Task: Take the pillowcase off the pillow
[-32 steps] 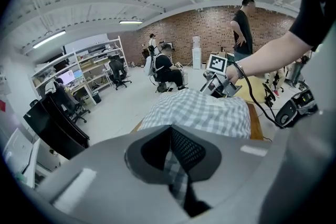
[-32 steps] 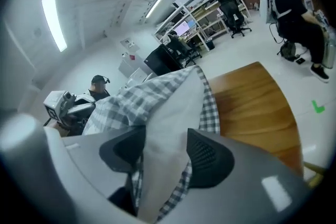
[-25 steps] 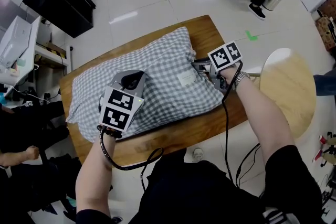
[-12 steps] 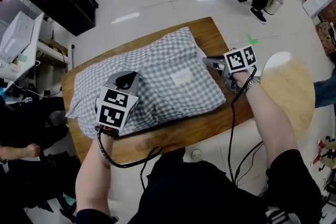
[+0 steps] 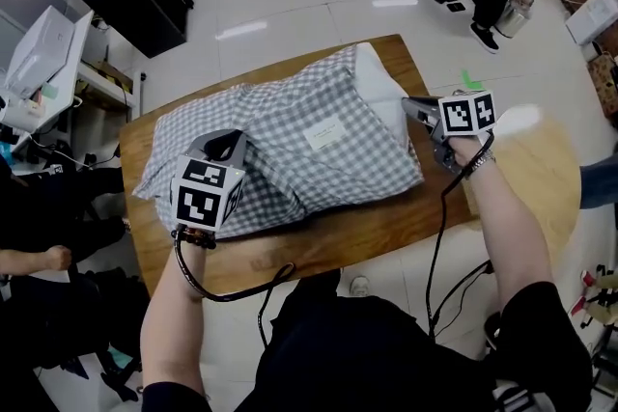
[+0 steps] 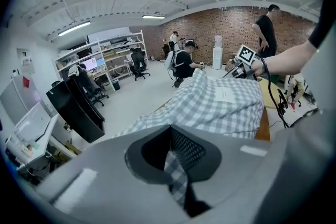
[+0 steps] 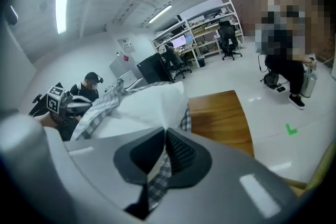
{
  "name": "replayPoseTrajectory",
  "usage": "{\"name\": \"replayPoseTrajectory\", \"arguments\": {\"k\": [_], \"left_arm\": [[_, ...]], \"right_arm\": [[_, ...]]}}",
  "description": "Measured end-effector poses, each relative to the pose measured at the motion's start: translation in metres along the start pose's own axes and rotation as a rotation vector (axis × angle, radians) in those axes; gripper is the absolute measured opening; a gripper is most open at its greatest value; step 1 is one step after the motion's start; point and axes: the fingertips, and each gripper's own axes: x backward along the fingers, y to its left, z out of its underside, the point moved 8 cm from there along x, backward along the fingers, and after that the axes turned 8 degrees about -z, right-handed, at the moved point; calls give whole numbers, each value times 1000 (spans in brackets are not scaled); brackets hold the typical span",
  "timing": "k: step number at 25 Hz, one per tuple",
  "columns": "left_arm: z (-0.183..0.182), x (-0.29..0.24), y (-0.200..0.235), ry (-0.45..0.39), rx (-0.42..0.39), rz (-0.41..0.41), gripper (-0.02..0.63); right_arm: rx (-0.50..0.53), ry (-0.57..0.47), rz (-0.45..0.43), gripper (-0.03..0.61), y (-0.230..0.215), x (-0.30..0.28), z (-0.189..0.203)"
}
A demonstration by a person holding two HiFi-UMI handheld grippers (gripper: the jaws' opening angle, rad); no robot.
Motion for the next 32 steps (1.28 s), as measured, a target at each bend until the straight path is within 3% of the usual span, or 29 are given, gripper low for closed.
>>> {"name": "replayPoseTrajectory", "arguments": {"k": [10, 19, 22, 26, 32], "left_arm": [[11, -5, 5, 12, 34, 1, 5], [8, -23, -31, 0, -76, 33, 29], [3, -15, -35, -33, -65, 36, 74], [-2, -8, -35, -56, -43, 20, 86], [10, 7, -44, -60, -6, -4, 187]], "right_arm": [[-67, -26, 106, 12, -33, 21, 4], [-19, 26, 76, 36, -35, 5, 22], [-7, 5, 50, 134, -22, 12, 18], [0, -2, 19, 161, -11, 19, 9], [-3, 26, -12, 210, 0, 21, 18]]}}
